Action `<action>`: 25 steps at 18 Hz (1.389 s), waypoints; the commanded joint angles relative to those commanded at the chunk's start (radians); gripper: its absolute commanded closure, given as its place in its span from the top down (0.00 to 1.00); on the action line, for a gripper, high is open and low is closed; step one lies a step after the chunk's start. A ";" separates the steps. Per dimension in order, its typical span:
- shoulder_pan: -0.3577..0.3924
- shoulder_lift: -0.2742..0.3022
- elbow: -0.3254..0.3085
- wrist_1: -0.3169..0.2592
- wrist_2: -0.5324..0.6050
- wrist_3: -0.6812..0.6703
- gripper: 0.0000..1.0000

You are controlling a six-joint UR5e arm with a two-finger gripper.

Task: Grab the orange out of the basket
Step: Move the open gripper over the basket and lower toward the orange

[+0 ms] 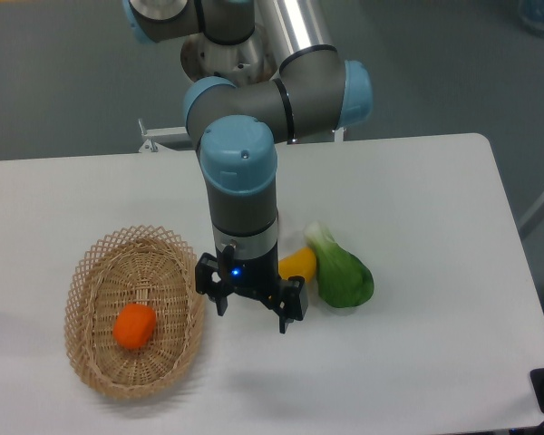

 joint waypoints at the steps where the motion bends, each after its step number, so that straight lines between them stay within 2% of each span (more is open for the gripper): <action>1: -0.002 0.000 0.001 0.017 -0.001 0.000 1.00; 5: -0.002 0.005 -0.026 0.057 -0.003 0.006 1.00; 8: 0.000 0.008 -0.060 0.094 -0.004 -0.062 1.00; 13: -0.037 -0.026 -0.054 0.094 -0.008 -0.104 1.00; 20: -0.074 -0.023 -0.060 0.084 -0.054 -0.124 1.00; 25: -0.153 -0.009 -0.097 0.081 -0.041 -0.138 1.00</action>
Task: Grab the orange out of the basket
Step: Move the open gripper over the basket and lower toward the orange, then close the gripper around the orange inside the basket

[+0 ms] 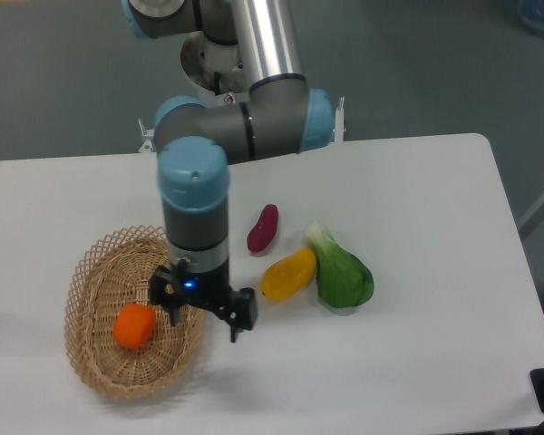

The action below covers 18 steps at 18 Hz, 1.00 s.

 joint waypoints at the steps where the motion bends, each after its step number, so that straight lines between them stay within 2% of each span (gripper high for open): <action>1: -0.017 0.000 -0.021 0.000 0.002 -0.003 1.00; 6: -0.066 -0.023 -0.068 0.005 -0.002 -0.035 1.00; 18: -0.101 -0.078 -0.072 0.009 -0.008 -0.055 1.00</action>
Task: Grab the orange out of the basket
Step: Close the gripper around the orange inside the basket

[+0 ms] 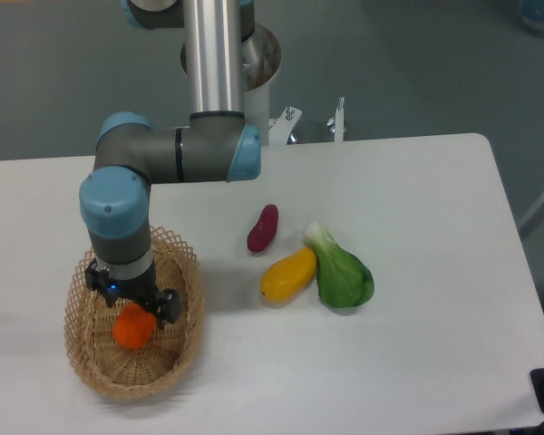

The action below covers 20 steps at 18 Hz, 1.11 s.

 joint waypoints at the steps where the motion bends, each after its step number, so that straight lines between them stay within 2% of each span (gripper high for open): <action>1: -0.003 -0.005 0.002 0.000 0.000 -0.003 1.00; 6: -0.015 -0.054 0.035 0.002 0.002 -0.035 1.00; 11: -0.028 -0.057 0.029 0.002 0.005 -0.037 1.00; 15: -0.028 -0.054 0.029 0.005 0.020 -0.051 0.86; 20: -0.028 -0.048 0.028 0.005 0.025 -0.061 0.62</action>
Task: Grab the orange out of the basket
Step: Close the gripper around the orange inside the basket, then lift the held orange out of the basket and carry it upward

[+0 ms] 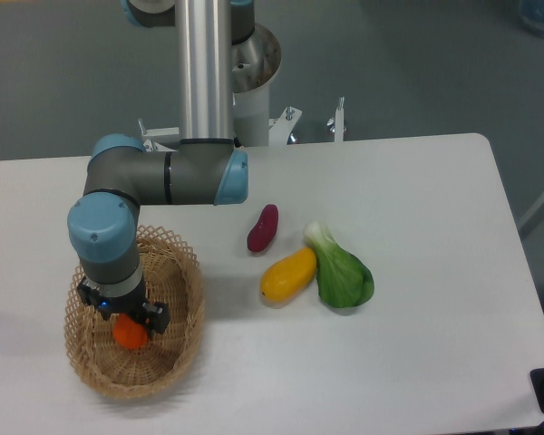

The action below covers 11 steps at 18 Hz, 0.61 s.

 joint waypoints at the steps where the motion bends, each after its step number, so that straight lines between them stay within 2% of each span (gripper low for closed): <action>1: 0.000 0.002 -0.003 0.000 0.000 0.002 0.60; 4: 0.002 0.005 -0.003 0.000 0.000 0.003 0.55; 6: 0.002 0.005 -0.003 0.000 0.000 0.005 0.55; 7: 0.002 0.008 -0.003 0.000 0.000 0.006 0.51; 11: 0.003 0.011 0.002 0.000 0.000 0.012 0.52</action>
